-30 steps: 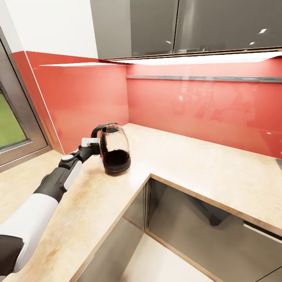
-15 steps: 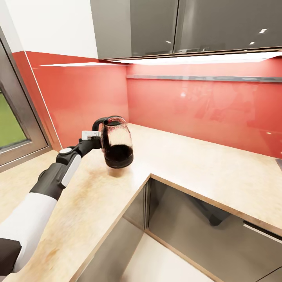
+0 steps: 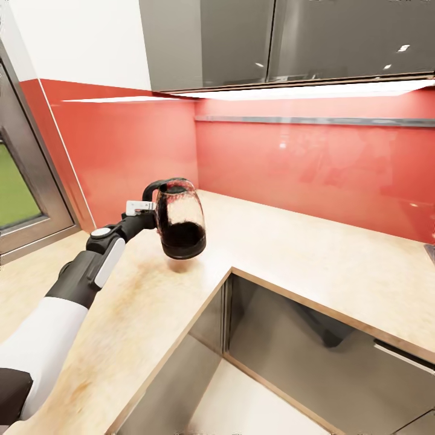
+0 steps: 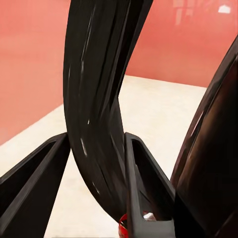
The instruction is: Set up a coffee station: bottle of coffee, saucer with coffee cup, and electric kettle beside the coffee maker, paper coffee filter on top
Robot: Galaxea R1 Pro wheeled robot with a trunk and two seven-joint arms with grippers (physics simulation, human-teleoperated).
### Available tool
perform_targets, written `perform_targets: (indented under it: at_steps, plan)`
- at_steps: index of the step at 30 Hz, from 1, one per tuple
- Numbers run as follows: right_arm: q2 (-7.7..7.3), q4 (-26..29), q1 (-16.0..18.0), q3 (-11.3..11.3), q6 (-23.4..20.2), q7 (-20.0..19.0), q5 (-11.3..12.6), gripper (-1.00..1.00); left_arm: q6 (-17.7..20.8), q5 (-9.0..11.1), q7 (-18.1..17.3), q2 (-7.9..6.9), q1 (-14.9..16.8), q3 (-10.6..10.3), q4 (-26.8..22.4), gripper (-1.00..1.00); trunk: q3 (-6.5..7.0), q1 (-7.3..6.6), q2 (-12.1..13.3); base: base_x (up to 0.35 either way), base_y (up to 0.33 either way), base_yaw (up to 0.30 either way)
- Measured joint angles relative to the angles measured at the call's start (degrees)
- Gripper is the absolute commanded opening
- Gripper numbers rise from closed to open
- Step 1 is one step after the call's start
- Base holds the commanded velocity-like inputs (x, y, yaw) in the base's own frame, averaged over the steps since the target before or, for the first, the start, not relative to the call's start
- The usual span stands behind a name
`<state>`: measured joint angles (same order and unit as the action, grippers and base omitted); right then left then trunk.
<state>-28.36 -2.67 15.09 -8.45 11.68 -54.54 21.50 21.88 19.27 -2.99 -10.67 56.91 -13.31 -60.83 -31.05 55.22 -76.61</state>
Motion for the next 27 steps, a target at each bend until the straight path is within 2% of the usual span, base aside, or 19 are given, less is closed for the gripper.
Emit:
perform_targets:
  at_steps: [7, 13, 20, 27]
  plan:
    - [-0.03, 0.00, 0.00, -0.01, 0.00, -0.03, -0.02, 1.00, 0.00, 0.01, 0.00, 0.00, 0.00, 0.00, 0.00, -1.00, 0.00, 0.00, 0.00, -0.151, -0.078, 0.029]
    - [-0.02, 0.00, 0.00, 0.00, 0.00, -0.01, -0.02, 1.00, 0.00, 0.02, 0.00, 0.00, 0.00, 0.00, -0.02, -1.00, 0.00, -0.01, 0.00, -0.048, -0.024, 0.205]
    - [-0.01, -0.01, 0.01, 0.01, 0.00, -0.03, -0.06, 1.00, -0.01, 0.05, 0.00, -0.01, -0.01, 0.00, -0.05, -1.00, 0.00, 0.01, 0.00, -0.206, -0.142, 0.094]
    - [-0.02, 0.00, 0.00, -0.02, 0.04, 0.01, -0.03, 1.00, 0.00, 0.04, -0.09, -0.08, 0.00, 0.09, -1.77, -1.00, 0.00, -0.01, 0.00, -0.038, -0.028, 0.250]
